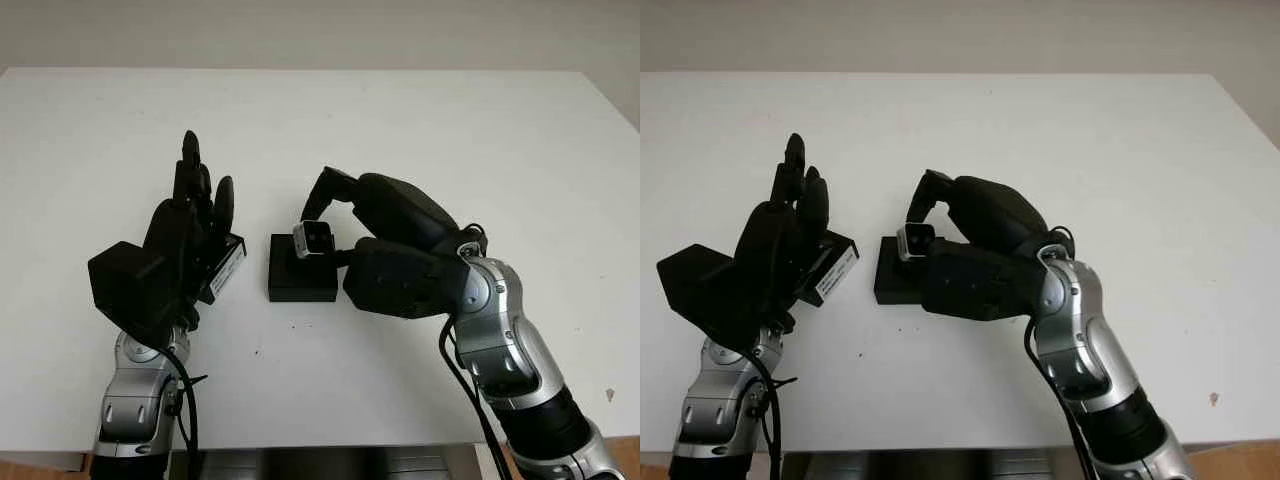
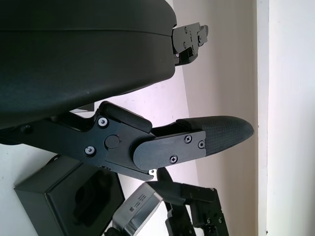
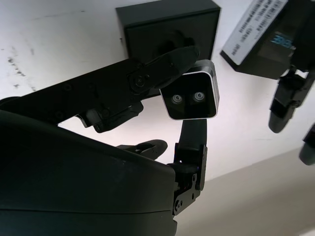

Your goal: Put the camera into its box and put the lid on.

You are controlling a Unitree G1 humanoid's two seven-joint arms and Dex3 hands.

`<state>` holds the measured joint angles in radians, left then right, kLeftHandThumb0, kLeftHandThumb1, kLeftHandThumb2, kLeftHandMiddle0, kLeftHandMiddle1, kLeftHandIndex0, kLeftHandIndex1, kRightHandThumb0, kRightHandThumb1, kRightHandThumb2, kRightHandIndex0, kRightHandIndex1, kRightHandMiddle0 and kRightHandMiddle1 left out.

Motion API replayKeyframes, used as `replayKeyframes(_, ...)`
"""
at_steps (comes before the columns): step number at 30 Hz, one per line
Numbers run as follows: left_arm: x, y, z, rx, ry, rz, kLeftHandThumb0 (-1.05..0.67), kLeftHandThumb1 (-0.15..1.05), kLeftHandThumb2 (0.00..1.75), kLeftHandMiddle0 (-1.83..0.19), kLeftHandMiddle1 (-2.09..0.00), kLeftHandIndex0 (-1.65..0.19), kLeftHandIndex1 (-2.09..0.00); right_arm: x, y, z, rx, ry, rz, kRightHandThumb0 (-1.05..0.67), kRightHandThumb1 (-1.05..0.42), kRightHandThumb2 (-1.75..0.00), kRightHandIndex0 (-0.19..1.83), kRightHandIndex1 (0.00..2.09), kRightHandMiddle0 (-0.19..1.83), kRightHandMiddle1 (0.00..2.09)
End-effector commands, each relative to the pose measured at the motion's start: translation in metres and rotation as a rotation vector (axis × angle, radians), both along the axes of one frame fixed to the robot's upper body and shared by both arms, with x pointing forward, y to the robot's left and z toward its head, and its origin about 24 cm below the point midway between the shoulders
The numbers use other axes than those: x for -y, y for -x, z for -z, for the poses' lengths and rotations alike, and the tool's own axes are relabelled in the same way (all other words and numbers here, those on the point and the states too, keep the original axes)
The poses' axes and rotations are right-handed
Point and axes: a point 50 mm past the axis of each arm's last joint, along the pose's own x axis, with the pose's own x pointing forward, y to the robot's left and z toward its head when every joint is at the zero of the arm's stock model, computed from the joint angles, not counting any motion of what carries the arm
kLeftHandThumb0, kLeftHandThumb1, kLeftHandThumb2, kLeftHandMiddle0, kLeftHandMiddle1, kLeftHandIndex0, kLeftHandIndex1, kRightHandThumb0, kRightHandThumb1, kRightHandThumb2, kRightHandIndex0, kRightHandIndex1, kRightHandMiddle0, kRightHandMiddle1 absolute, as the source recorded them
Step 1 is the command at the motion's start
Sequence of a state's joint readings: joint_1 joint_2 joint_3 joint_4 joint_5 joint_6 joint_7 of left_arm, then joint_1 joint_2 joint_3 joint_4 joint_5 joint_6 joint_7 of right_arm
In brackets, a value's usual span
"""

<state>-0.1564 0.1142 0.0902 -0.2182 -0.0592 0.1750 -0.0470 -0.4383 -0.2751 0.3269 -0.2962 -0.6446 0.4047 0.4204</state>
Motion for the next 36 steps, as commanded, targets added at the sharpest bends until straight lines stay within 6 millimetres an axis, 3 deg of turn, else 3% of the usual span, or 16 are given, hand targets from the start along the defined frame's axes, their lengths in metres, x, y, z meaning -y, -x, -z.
replayKeyframes(1, -0.001, 0.000, -0.004, 0.020, 0.006, -0.007, -0.75, 1.05, 0.62, 0.19, 0.00, 0.19, 0.00, -0.003, 0.001, 0.000, 0.004, -0.022, -0.003, -0.42, -1.04, -0.07, 0.42, 0.06, 0.26, 1.64)
replayKeyframes(36, 0.000, 0.004, -0.004, 0.021, -0.003, 0.005, -0.73, 1.05, 0.63, 0.19, 0.00, 0.19, 0.00, -0.003, -0.005, 0.038, -0.041, 0.092, 0.085, -0.43, -1.05, -0.06, 0.44, 0.06, 0.31, 1.68)
